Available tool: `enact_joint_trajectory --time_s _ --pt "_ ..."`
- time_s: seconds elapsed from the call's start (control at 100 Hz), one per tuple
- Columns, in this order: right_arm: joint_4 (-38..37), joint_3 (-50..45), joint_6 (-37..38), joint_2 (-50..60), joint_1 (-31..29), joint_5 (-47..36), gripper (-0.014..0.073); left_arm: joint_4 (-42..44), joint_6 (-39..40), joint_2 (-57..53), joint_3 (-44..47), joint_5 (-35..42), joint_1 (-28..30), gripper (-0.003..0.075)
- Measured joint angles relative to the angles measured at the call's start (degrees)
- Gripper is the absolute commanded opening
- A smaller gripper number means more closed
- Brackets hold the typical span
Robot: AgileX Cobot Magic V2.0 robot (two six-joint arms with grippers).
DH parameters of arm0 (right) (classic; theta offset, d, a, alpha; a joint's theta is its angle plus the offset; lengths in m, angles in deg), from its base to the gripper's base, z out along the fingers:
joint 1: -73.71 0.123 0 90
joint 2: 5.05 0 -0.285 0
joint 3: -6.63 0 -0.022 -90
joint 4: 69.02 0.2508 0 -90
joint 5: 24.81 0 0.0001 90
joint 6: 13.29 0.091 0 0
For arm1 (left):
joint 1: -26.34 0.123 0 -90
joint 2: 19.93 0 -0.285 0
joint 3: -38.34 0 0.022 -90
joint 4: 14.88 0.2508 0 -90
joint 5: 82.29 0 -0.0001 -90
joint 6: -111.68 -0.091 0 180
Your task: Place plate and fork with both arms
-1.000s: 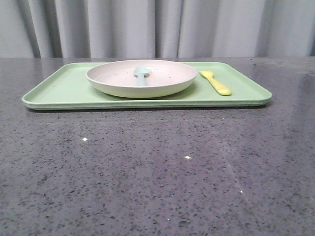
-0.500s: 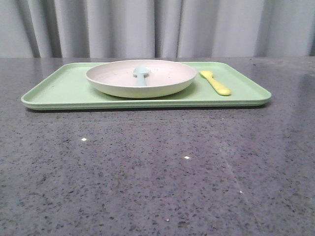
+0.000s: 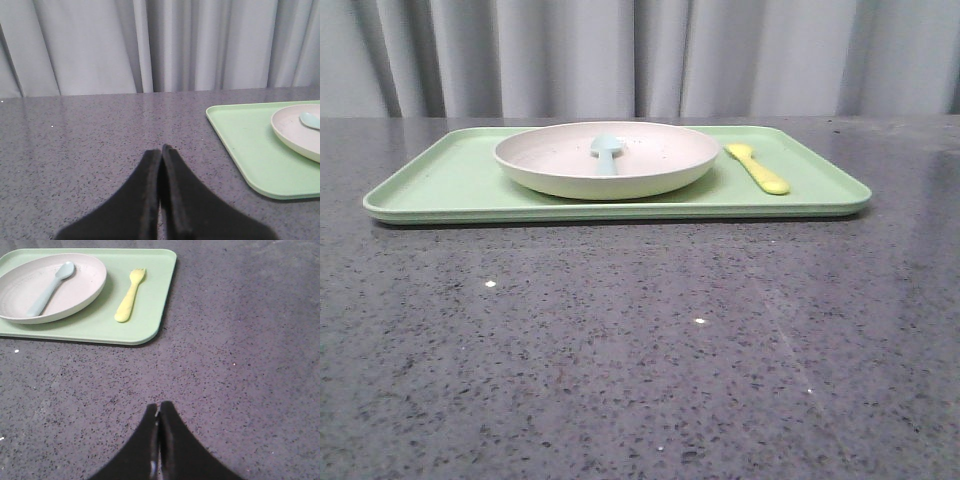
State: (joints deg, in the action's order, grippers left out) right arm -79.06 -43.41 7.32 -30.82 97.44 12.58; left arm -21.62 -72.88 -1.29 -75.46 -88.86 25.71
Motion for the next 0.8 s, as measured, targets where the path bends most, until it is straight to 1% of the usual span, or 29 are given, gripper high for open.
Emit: enact_joint_trajectory --time_s 0.15,0.32,0.57,0.8 --pt "0.0 0.0 0.0 0.0 0.0 0.0 -0.0102 2.9 2.0 -4.7 4.9 1.4 0.0 -0.002" --pt "0.0 0.0 0.0 0.0 0.0 0.0 -0.0102 3.7 2.7 -10.8 10.9 1.5 0.0 -0.002" --pt "-0.1 0.0 0.0 0.0 0.0 -0.1 -0.0102 4.2 4.6 -11.0 11.0 0.1 0.0 -0.002" --pt "-0.1 0.0 0.0 0.0 0.0 -0.1 -0.0102 4.4 4.6 -11.0 11.0 0.0 0.0 -0.002"
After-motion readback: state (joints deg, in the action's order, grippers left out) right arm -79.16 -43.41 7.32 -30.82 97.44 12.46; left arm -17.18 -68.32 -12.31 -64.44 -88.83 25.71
